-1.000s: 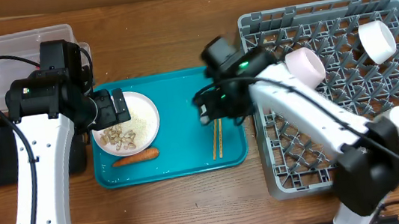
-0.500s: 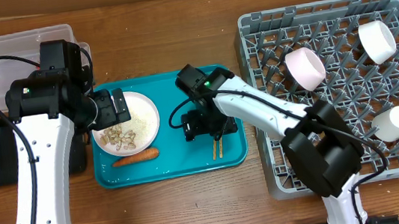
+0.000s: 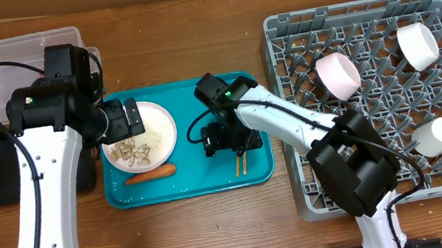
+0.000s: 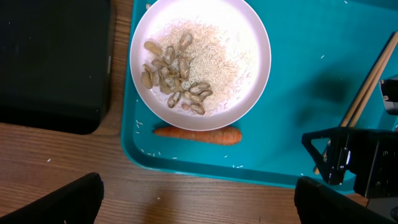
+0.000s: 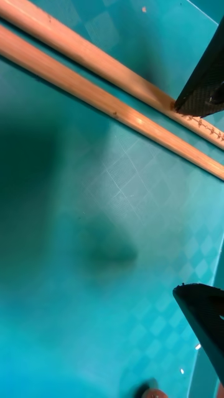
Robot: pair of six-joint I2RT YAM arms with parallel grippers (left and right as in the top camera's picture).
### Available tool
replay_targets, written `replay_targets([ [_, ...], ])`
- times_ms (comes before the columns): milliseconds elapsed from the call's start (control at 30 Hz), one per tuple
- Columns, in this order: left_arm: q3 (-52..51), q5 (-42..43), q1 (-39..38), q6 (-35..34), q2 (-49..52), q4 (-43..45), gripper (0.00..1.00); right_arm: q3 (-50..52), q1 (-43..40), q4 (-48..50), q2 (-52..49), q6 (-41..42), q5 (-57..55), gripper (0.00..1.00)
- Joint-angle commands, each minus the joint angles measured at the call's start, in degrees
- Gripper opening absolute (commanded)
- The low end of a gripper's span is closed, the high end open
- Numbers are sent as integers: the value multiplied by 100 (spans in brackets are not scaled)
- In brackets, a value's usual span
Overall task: Sort waste into correct bins and load items into the dishwasher
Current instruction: 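Lower the right gripper and grasp one wooden chopstick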
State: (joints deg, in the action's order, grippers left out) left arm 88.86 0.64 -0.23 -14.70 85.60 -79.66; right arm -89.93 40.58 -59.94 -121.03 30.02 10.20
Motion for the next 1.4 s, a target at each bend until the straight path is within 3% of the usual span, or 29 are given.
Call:
replay_targets([
  [0, 11, 44, 22, -57, -59, 17, 100, 37, 0, 28, -61, 61, 85, 88],
  [767, 11, 44, 22, -57, -59, 17, 100, 651, 2, 481, -59, 468, -238, 86],
  [1067, 11, 44, 22, -57, -59, 17, 100, 586, -79, 151, -59, 428, -1639, 51],
  [1300, 11, 44, 22, -57, -59, 20, 100, 597, -68, 55, -59, 428, -1657, 26],
  [1367, 11, 46, 22, -57, -59, 17, 100, 597, -55, 26, -59, 426, -1611, 24],
])
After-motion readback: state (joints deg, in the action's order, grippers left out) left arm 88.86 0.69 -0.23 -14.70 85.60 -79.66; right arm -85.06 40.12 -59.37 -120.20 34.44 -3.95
